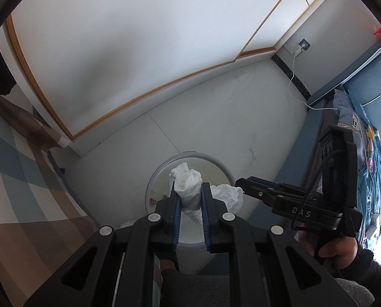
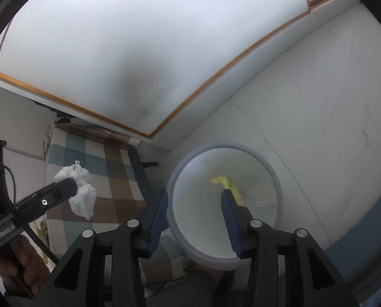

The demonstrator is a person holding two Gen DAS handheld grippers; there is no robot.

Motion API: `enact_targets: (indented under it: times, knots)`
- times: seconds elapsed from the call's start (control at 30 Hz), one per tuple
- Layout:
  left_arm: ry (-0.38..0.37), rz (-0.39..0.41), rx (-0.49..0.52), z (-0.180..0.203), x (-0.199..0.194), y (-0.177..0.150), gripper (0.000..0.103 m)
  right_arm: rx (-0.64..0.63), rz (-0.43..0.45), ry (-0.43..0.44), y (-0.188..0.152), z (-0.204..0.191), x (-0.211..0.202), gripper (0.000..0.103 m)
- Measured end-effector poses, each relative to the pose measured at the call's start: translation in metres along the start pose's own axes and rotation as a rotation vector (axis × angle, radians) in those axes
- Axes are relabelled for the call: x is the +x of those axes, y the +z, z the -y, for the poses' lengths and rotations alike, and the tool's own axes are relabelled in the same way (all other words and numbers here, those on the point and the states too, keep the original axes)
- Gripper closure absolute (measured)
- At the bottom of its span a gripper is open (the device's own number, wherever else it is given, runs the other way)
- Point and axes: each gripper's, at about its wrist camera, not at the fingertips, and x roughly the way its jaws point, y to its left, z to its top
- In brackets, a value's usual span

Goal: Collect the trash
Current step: 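Carry both items over the white bin while opening the right tool to drop the yellow bag, then open the left tool over the white bin to drop the tissue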

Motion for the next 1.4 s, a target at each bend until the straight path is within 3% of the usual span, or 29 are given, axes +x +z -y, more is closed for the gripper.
enact_targets:
  times: [0.07, 0.17, 0.4, 0.93, 1.03, 1.1, 1.17, 1.4]
  knots:
    - [-0.002, -0.020, -0.015, 0.000, 0.005, 0.000, 0.093, 0.007, 0.010, -0.008, 0.001, 0.003, -0.003, 0.057]
    - [-0.001, -0.045, -0.022, 0.002, 0.012, 0.000, 0.093, 0.021, 0.035, -0.028, 0.001, 0.010, -0.010, 0.040]
    - [0.000, -0.094, -0.017, 0.007, 0.025, 0.000, 0.093, 0.061, 0.056, -0.060, -0.001, 0.027, -0.024, 0.030]
    - [-0.013, -0.206, -0.039, 0.010, 0.051, -0.001, 0.092, 0.106, 0.065, -0.063, -0.003, 0.037, -0.033, 0.027]
    - [-0.014, -0.212, -0.043, 0.013, 0.051, 0.001, 0.088, 0.110, 0.073, -0.062, -0.002, 0.037, -0.036, 0.027]
    - [0.004, -0.214, -0.041, 0.014, 0.051, 0.001, 0.069, 0.109, 0.081, -0.066, -0.003, 0.037, -0.038, 0.026]
    - [0.007, -0.198, -0.039, 0.015, 0.048, 0.000, 0.059, 0.114, 0.087, -0.068, -0.004, 0.037, -0.041, 0.026]
    - [0.029, -0.163, -0.052, 0.014, 0.033, -0.002, 0.048, 0.122, 0.091, -0.070, -0.009, 0.036, -0.047, 0.024]
